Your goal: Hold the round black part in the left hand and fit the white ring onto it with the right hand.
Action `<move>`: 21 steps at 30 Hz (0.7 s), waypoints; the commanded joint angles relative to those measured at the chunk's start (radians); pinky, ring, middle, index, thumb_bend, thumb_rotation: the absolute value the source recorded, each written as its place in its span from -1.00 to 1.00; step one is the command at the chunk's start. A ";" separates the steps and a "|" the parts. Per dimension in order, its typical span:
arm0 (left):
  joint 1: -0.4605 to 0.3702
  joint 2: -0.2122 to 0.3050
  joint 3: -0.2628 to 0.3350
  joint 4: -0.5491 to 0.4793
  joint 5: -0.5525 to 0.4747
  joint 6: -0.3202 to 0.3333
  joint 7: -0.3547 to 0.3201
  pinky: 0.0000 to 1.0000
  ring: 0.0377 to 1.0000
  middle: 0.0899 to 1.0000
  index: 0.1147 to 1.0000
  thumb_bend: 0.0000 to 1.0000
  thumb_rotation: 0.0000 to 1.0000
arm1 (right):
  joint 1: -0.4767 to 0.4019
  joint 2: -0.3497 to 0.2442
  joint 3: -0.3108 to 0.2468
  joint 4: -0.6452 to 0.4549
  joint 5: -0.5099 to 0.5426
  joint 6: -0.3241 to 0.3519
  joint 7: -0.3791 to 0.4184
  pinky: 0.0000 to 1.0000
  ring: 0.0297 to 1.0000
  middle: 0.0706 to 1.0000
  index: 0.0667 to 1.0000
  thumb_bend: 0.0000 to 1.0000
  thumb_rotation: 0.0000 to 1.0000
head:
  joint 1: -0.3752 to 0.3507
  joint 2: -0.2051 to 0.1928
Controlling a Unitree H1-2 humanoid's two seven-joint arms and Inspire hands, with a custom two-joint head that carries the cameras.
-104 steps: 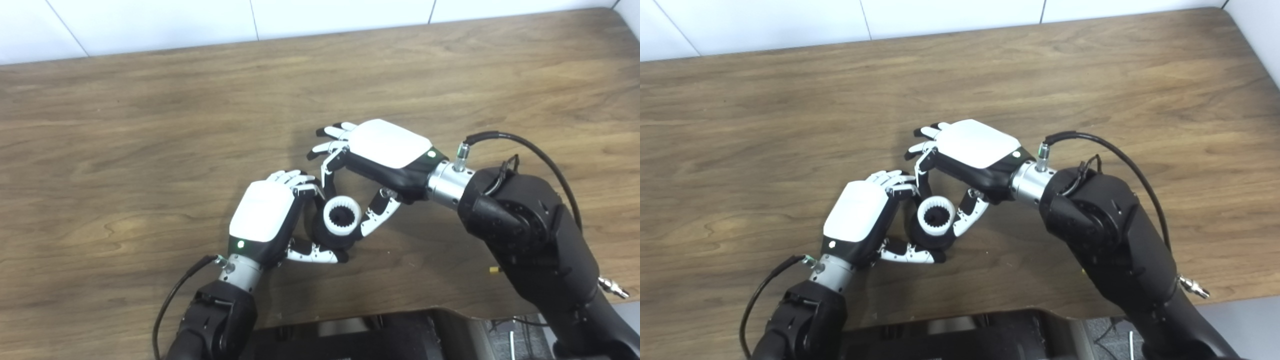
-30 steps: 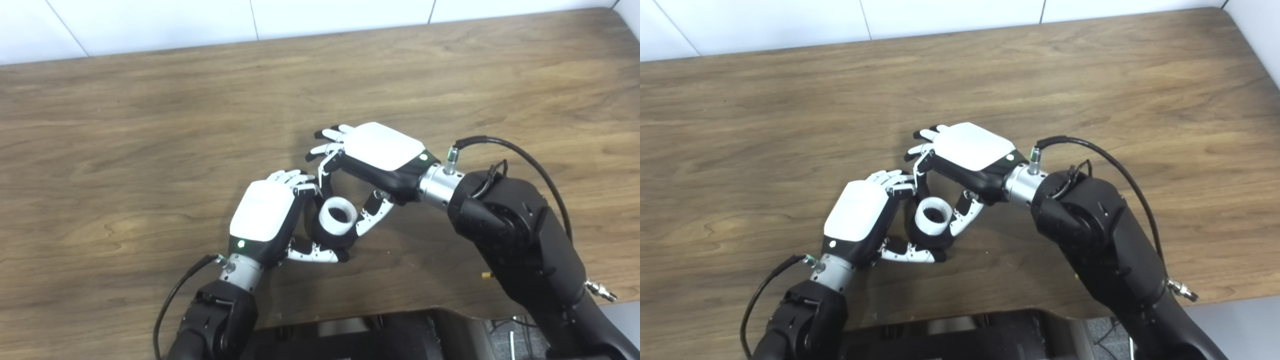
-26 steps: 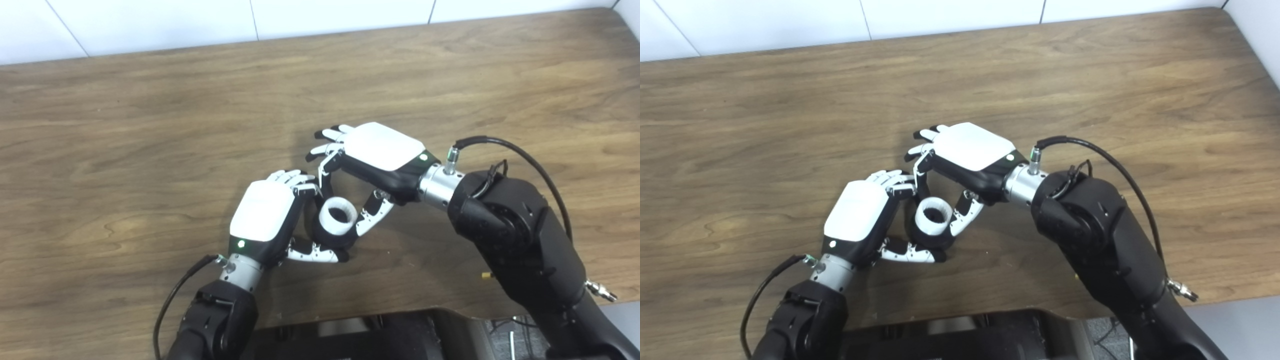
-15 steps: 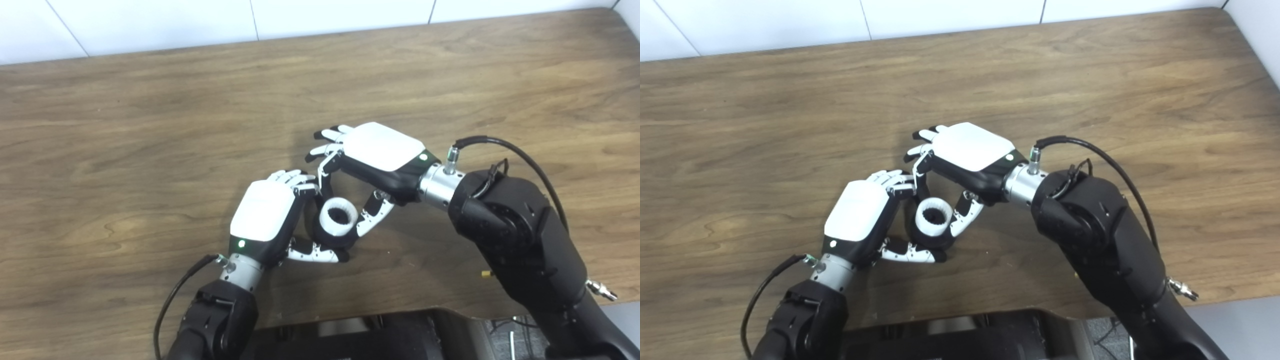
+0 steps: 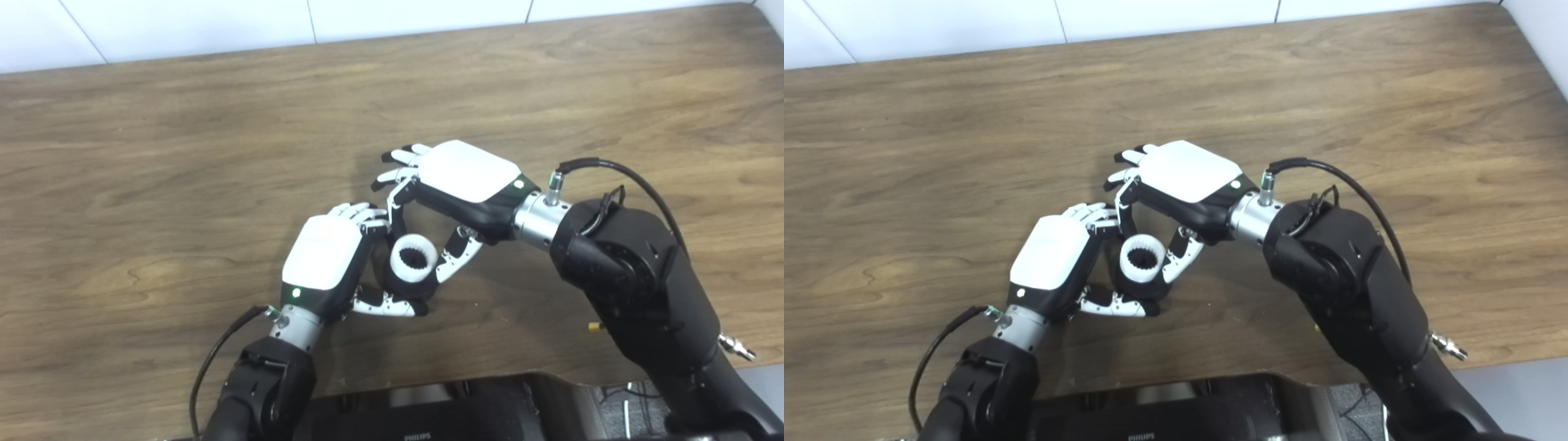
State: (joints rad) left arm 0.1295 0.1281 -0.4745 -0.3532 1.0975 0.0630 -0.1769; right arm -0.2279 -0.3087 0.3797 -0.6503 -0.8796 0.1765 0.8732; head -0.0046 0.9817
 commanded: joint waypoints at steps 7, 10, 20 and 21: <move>0.000 -0.007 -0.010 -0.008 0.009 0.000 -0.018 0.71 0.66 0.50 -0.16 0.04 -0.89 | -0.016 0.002 -0.009 -0.023 0.005 -0.019 -0.017 0.97 0.94 0.71 -0.11 0.05 -0.72 | -0.001 0.003; 0.000 -0.008 -0.009 -0.010 0.007 0.002 -0.021 0.72 0.66 0.50 -0.16 0.04 -0.90 | -0.012 0.002 -0.008 -0.019 -0.001 -0.024 -0.024 0.96 0.93 0.70 -0.11 0.05 -0.72 | -0.003 0.003; -0.002 -0.009 -0.010 -0.019 0.015 0.008 -0.041 0.73 0.67 0.50 -0.16 0.04 -0.89 | 0.000 0.006 0.002 -0.017 -0.002 -0.030 -0.026 0.98 0.95 0.71 -0.11 0.05 -0.73 | -0.003 0.003; -0.001 -0.009 -0.010 -0.018 0.014 0.007 -0.038 0.72 0.67 0.50 -0.16 0.04 -0.89 | 0.002 0.006 0.003 -0.016 -0.004 -0.031 -0.027 0.98 0.95 0.71 -0.11 0.05 -0.73 | -0.003 0.003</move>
State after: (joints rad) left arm 0.1277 0.1246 -0.4744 -0.3599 1.0996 0.0683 -0.1967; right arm -0.2121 -0.3082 0.3826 -0.6487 -0.8868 0.1740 0.8681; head -0.0061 0.9848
